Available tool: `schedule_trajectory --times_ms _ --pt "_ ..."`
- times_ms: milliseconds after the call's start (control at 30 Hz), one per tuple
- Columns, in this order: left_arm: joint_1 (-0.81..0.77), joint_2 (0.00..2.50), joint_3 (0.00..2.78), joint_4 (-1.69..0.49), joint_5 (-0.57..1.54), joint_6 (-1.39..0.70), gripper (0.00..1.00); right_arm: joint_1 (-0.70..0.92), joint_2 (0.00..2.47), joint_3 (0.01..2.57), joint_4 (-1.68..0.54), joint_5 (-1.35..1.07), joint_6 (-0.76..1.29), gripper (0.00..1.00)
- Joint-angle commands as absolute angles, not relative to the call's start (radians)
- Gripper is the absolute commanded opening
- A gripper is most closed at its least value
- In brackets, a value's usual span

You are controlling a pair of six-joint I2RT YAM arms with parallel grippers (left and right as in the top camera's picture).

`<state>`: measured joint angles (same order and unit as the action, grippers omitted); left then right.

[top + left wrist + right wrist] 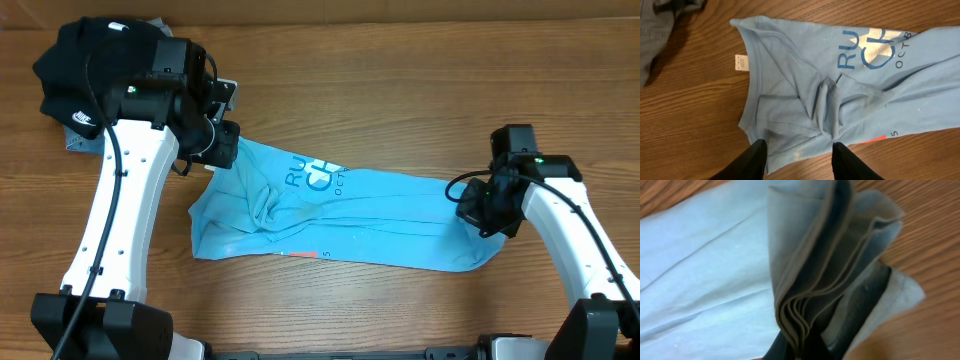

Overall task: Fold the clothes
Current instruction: 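Fold the strip's right end leftward over itself with the right gripper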

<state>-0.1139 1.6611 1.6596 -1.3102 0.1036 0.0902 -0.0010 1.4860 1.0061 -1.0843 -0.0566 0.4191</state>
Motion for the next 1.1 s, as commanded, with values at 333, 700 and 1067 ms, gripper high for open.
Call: schedule_trajectory --times_ms 333,700,1067 --pt "-0.11 1.66 1.672 -1.309 0.104 0.12 0.47 0.003 1.457 1.043 -1.029 -0.12 0.393 0.51" --pt "-0.11 1.66 1.672 -1.296 0.104 0.12 0.48 -0.198 1.505 0.988 -1.018 -0.181 0.26 0.67" --pt "-0.11 1.66 1.672 -1.304 0.101 0.12 0.48 -0.183 1.463 0.833 -0.989 -0.384 0.222 0.04"
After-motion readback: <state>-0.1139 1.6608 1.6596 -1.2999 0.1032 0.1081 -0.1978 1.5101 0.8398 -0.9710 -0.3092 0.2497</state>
